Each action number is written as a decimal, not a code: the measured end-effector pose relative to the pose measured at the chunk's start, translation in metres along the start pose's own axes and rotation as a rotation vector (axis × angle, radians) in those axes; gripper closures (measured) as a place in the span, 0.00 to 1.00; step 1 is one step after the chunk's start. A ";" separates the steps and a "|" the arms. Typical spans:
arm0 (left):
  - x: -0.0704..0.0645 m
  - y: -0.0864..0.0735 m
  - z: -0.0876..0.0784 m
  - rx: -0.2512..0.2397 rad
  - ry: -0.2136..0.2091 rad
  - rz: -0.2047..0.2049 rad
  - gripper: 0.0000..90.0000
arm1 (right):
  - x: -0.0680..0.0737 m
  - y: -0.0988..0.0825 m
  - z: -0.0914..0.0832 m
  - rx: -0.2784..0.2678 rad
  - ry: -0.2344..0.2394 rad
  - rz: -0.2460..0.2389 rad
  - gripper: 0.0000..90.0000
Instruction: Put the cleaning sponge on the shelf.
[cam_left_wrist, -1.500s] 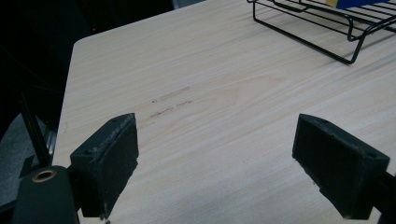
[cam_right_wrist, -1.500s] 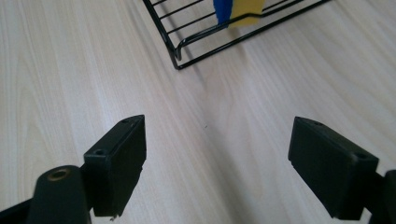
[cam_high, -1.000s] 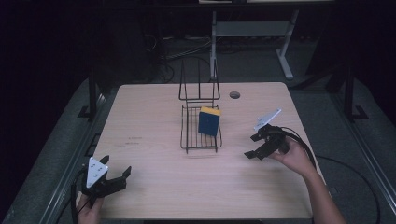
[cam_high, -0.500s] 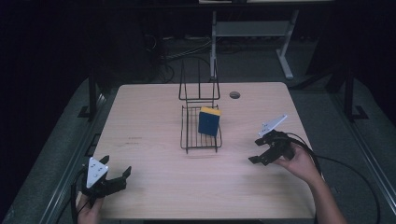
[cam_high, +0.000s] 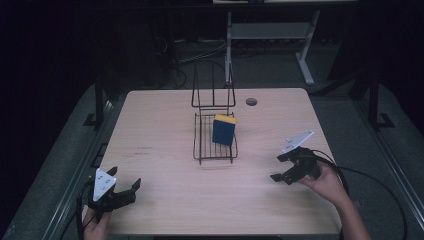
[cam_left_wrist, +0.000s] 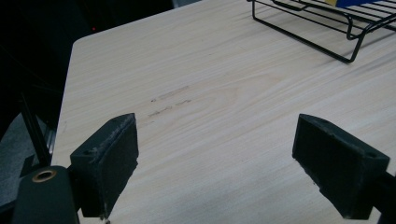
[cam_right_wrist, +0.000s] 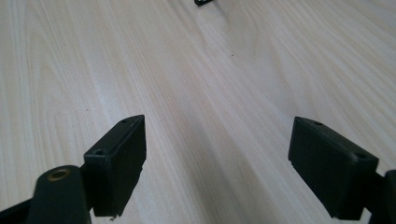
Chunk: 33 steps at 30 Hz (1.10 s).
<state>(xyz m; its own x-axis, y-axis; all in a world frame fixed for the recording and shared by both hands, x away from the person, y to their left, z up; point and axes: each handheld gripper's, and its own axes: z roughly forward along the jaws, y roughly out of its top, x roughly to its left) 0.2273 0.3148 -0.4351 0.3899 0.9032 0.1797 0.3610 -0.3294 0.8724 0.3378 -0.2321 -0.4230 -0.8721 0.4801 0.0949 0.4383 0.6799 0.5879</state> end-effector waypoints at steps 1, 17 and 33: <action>0.000 0.000 0.000 0.003 -0.002 -0.003 0.15 | 0.001 -0.001 0.000 -0.002 -0.003 0.000 0.21; -0.001 0.000 0.000 0.004 -0.002 0.000 0.15 | 0.015 -0.021 -0.003 -0.025 -0.004 0.004 0.21; -0.001 -0.001 0.001 0.007 -0.003 0.001 0.15 | 0.029 -0.042 -0.008 -0.048 -0.014 0.012 0.21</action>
<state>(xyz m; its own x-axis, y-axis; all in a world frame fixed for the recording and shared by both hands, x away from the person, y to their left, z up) 0.2274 0.3136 -0.4364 0.3928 0.9019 0.1796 0.3665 -0.3327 0.8689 0.2921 -0.2513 -0.4385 -0.8636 0.4958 0.0915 0.4374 0.6465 0.6250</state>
